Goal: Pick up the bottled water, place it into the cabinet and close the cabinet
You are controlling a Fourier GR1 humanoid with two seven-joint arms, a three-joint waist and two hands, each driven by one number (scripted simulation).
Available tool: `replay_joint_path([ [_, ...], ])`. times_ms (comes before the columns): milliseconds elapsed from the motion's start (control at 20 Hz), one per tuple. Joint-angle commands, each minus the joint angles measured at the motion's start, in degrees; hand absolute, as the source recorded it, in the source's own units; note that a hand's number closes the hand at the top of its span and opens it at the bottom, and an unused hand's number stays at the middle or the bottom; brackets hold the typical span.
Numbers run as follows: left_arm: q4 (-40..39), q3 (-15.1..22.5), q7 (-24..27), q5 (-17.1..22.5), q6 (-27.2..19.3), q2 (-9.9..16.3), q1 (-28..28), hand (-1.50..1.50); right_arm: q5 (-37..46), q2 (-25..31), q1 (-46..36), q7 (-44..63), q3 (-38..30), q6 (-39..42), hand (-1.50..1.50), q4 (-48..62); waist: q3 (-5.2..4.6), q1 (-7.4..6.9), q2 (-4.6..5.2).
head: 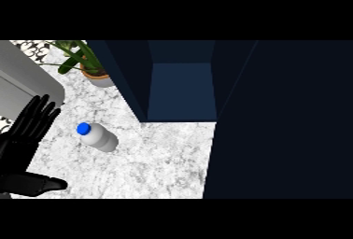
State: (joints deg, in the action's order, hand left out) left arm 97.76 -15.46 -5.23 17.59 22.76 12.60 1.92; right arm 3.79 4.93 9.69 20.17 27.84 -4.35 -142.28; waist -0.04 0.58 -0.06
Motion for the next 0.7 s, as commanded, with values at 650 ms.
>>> replay_joint_path([
  [650, -37.2, -0.6, 21.7, -11.6, 4.2, 2.0, -9.5, -1.50, 9.3, 1.6, -3.3, 8.2, 5.9, -5.9, -1.50, -6.7, -0.07, 0.29, 0.02],
])
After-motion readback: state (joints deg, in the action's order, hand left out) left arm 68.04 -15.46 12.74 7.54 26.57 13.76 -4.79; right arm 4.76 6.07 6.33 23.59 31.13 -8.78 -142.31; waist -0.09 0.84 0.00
